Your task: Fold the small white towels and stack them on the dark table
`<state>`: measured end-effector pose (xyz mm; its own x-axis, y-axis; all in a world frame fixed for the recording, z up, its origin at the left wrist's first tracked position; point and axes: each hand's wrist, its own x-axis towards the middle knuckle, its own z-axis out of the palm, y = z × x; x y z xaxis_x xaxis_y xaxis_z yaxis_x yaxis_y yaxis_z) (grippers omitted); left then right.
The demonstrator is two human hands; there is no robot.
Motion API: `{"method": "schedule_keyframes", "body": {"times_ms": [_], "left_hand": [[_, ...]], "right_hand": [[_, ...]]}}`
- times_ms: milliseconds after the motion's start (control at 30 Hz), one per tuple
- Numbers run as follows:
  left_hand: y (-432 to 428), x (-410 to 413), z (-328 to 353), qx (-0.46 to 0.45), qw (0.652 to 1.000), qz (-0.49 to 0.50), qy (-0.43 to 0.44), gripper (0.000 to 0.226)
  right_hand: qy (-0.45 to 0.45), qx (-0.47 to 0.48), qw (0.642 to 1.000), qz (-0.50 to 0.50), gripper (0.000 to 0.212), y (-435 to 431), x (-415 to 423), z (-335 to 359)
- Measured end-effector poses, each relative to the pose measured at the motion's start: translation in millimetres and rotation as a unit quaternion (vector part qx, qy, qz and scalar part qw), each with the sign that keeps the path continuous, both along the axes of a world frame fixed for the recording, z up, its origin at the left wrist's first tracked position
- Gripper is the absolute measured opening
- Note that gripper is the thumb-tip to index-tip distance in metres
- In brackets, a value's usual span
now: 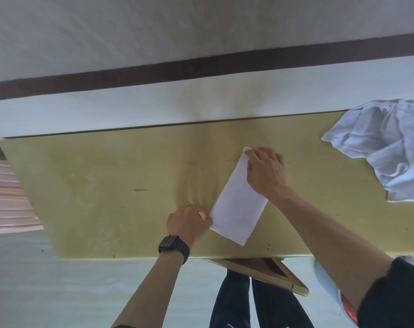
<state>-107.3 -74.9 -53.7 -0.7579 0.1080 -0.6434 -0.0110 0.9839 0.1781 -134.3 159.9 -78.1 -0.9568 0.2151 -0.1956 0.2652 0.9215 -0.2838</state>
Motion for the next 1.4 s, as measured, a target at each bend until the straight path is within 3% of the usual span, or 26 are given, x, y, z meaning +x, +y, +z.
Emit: {"method": "schedule_keyframes", "body": {"times_ms": [167,300,400,467,533,667,867,1067,1300,1400], "left_hand": [[14,24,2,0.047,0.992,0.101,-0.067,0.022],[24,35,1,0.02,0.996,0.062,-0.055,0.028],[19,46,-5,0.019,0.996,-0.029,0.078,0.023],[10,56,-17,0.057,0.964,-0.118,0.229,0.019],[2,63,-32,0.129,0.922,-0.207,0.3,0.028],[-3,63,-44,0.169,0.889,-0.323,0.278,0.042],[-7,69,-58,0.175,0.898,-0.313,0.256,0.034],[-10,68,-54,0.187,0.881,-0.326,0.287,0.031],[-14,92,-49,0.192,0.853,-0.391,0.287,0.039],[-18,108,-50,0.195,0.842,-0.393,0.313,0.014]], "right_hand": [[-0.085,-0.001,0.987,0.136,0.054,-27,-19,-4],[-0.037,-0.039,0.989,0.135,0.055,-28,7,-1],[0.055,-0.077,0.993,0.063,0.046,-20,71,6],[0.06,-0.085,0.994,0.034,0.043,-14,122,4],[0.039,-0.083,0.996,0.024,0.044,-13,164,0],[0.027,-0.085,0.996,-0.008,0.045,-17,197,-15],[0.124,-0.07,0.988,-0.062,0.019,-24,190,-28],[0.128,-0.047,0.991,-0.001,0.029,-14,203,-35],[0.166,-0.033,0.982,0.089,0.024,-13,228,-29],[0.138,-0.012,0.98,0.14,0.018,-15,244,-34]]}}
